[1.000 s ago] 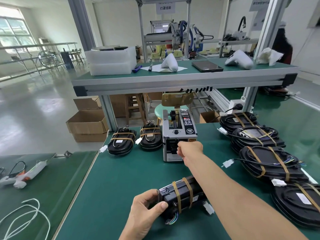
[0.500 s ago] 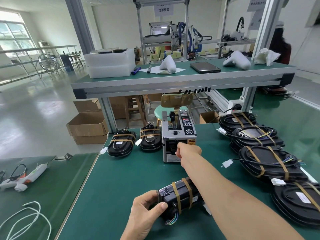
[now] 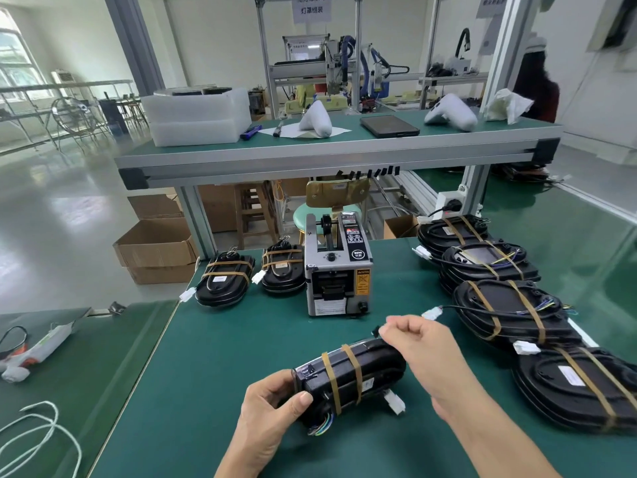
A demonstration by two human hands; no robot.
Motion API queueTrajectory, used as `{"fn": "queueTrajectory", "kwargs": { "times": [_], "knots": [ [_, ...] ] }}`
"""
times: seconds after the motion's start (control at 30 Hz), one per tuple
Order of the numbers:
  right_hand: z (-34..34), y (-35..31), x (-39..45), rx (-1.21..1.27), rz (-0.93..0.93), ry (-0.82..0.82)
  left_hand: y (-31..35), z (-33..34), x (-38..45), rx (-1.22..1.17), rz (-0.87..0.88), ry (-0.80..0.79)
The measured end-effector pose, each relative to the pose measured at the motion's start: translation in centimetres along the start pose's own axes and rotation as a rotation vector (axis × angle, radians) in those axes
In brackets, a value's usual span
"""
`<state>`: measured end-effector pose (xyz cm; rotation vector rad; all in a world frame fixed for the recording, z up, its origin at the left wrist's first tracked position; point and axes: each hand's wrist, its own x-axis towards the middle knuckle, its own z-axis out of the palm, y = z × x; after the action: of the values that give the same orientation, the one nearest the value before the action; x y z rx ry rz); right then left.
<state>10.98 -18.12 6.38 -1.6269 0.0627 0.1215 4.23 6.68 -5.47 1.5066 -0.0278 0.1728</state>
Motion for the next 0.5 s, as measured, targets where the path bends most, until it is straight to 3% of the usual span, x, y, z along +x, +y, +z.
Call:
{"fn": "queueTrajectory", "kwargs": {
  "times": [0.5],
  "knots": [
    [1.6,1.8,-0.8,-0.141,-0.029,0.094,0.4,0.2,-0.2,0.016,0.0,0.018]
  ]
}}
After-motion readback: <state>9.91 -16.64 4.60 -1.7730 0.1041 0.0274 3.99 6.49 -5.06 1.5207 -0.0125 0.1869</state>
